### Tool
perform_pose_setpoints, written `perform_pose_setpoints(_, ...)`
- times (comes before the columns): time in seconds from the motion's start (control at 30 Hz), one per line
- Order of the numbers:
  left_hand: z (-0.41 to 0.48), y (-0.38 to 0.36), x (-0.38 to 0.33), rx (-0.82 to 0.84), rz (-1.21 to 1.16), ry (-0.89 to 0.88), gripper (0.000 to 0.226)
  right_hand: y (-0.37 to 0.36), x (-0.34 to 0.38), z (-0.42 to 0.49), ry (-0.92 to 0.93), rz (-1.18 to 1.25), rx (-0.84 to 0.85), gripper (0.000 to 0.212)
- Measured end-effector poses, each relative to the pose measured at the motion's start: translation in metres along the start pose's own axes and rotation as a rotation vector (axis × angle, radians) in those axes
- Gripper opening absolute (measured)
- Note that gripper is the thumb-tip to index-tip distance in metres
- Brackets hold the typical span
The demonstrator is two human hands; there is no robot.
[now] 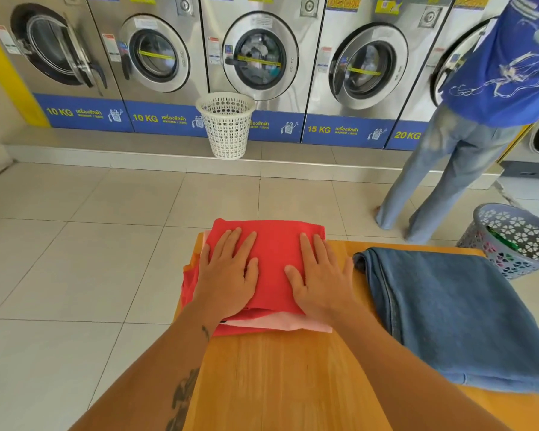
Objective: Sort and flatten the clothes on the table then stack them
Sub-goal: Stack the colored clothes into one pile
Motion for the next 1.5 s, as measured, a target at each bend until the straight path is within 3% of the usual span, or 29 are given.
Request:
perform_pose_setpoints(0.07,0.004,0.004,0.006,-0.024,-0.108,0.015,0.055,0.008,-0.017,0.002,-0.103,0.016,0.002,0.084)
perform_pose_setpoints(0.17,0.014,0.025,0.021,-0.133,-0.362,0.120,0.052,0.036,-0.021,0.005,-0.194,0.000,-0.131,0.084)
perform_pose_setpoints(0.3,0.037,0.056,0.007,-0.268,-0.337,0.055,0.046,0.051,0.043,0.031,0.018,-0.075,-0.228,0.075)
perform_pose_setpoints(0.4,0.043,0.031,0.001,-0.132,-0.139,-0.015,0.051,0.015,0.057,0.053,0.078,0.010,-0.066,0.068)
perform_pose_setpoints(0.53,0.037,-0.014,0.017,0.066,-0.039,0.084,0.062,-0.012,0.035,0.060,0.046,0.063,0.022,0.065)
perform_pose_setpoints(0.97,0.036,-0.035,0.049,0.230,-0.392,0.351,0.060,-0.011,0.021,0.062,0.094,0.217,0.076,0.066)
perform_pose_setpoints(1.07,0.034,-0.032,0.061,0.249,-0.448,0.373,0.062,0.003,0.023,0.058,0.055,0.106,0.134,0.066)
perform_pose_setpoints(1.13,0.031,-0.001,0.064,0.055,-0.320,0.347,0.060,0.021,0.035,0.041,0.105,-0.027,0.045,0.067)
perform_pose_setpoints(1.2,0.019,0.039,0.039,-0.190,-0.192,0.203,0.057,0.025,0.049,0.011,0.175,-0.086,-0.037,0.068)
perform_pose_setpoints(1.23,0.011,0.049,0.021,-0.237,-0.144,0.115,0.057,0.020,0.050,-0.003,0.191,-0.085,-0.039,0.069)
perform_pose_setpoints(1.3,-0.004,0.037,-0.004,-0.150,-0.051,-0.002,0.062,0.004,0.041,-0.020,0.177,-0.061,0.004,0.069)
perform_pose_setpoints(1.37,-0.014,0.010,-0.006,-0.013,-0.003,-0.007,0.068,-0.003,0.028,-0.022,0.135,-0.027,0.021,0.070)
perform_pose_setpoints(1.5,-0.018,-0.001,0.007,0.011,-0.041,0.036,0.070,-0.003,0.015,-0.020,0.063,0.052,0.024,0.072)
Point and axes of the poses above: each hand's wrist, its own z-axis towards the middle knuckle, its own y-axis out of the back of the hand, x = y × z, the point moved 10 cm from there along z, towards the middle knuckle, and after that the axes turned 14 degrees about z, right-handed, at the moved point
